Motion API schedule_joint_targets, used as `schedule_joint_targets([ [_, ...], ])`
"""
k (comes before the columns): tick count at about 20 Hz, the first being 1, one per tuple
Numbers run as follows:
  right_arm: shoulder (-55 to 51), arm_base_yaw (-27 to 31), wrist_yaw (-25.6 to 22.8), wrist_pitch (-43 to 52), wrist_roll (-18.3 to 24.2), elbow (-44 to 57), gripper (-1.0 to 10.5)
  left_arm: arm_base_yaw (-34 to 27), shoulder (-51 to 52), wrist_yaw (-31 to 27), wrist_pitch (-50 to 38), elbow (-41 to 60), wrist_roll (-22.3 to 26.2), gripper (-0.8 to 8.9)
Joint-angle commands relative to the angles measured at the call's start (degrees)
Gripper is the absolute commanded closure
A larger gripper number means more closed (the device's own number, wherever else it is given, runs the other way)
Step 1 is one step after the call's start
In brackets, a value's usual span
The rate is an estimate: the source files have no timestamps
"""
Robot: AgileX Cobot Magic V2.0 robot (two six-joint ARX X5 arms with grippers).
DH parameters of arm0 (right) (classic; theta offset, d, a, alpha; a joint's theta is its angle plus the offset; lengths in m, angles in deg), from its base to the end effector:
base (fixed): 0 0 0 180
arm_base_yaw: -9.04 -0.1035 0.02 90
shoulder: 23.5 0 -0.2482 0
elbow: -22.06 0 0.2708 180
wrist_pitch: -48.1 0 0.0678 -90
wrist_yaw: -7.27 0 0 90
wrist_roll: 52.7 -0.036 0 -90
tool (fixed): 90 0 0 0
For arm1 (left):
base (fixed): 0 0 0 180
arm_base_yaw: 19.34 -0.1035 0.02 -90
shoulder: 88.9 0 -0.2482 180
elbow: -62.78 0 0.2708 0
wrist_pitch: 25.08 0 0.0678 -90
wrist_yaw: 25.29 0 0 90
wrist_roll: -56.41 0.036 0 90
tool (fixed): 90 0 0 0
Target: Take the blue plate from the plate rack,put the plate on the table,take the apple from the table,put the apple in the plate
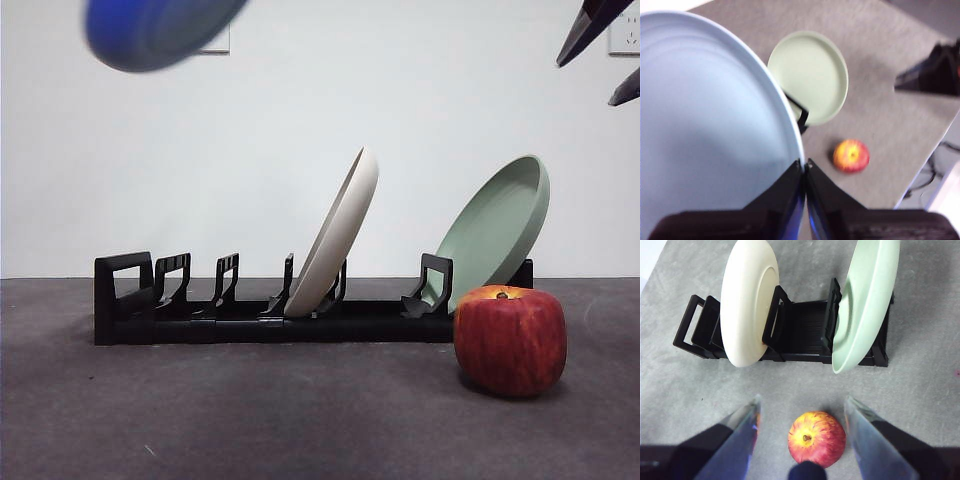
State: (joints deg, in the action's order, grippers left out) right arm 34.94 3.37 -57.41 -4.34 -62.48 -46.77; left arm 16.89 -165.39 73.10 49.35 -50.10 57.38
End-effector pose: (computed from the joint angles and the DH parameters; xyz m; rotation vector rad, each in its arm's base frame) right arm 0.2283 0.0381 0.2966 0.2858 0.7753 0.4532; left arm 0.2078 -0.1588 0.4418 0.1792 0.6543 -0.7551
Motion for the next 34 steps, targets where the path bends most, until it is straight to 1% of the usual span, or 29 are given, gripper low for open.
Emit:
schedule_joint_targets([
  [1,0.1,0.0,-0.2,0.1,0.4,-0.1,6.6,4.9,1.6,-5.1,3.5,0.7,1.3,8.21],
  [2,0.1,0.0,-0.2,0.1,0.4,-0.1,6.6,7.4,2.5,-7.3,4.5,1.7,1.0,8.21],
  [4,0.1,0.0,-0.2,0.1,0.4,-0.1,6.6,12.4,4.8,-11.5,2.9,6.3,-1.3,8.21],
  [7,0.1,0.0,-0.2,0.1,0.4,-0.1,6.6,18.6,7.5,-19.5,-0.6,16.7,-5.9,8.21],
  [9,0.1,0.0,-0.2,0.1,0.4,-0.1,6.6,22.1,7.7,-23.3,-3.2,23.5,-8.5,8.22],
  [10,0.1,0.0,-0.2,0.1,0.4,-0.1,6.6,23.6,7.6,-24.6,-5.2,26.8,-9.0,8.22],
  [11,0.1,0.0,-0.2,0.1,0.4,-0.1,6.6,25.0,7.1,-25.1,-8.0,30.1,-9.0,8.22],
  [14,0.1,0.0,-0.2,0.0,0.4,-0.1,6.6,26.8,4.4,-24.9,-15.1,38.1,-11.5,8.22],
  [18,0.1,0.0,-0.2,-1.3,0.4,-0.1,6.6,26.8,-0.2,-25.0,-19.1,42.9,-11.5,8.22],
  [20,0.1,0.0,-0.2,-1.6,0.4,-0.1,6.6,26.8,-3.1,-25.4,-20.4,43.3,-11.0,8.22],
  [27,0.1,0.0,-0.2,-2.5,0.4,-0.1,6.6,27.6,-11.7,-24.3,-25.7,43.3,-6.8,8.22],
  [28,0.1,0.0,-0.2,-2.5,0.4,0.0,6.6,27.7,-12.6,-24.0,-26.1,43.3,-6.7,8.22],
  [32,0.1,0.0,-0.2,-2.5,0.4,-0.1,6.6,28.3,-16.2,-20.0,-28.0,43.3,-6.6,8.22],
  [34,0.1,0.0,-0.2,-2.5,0.4,-0.1,6.6,28.3,-16.4,-20.0,-28.6,43.3,-6.7,8.13],
])
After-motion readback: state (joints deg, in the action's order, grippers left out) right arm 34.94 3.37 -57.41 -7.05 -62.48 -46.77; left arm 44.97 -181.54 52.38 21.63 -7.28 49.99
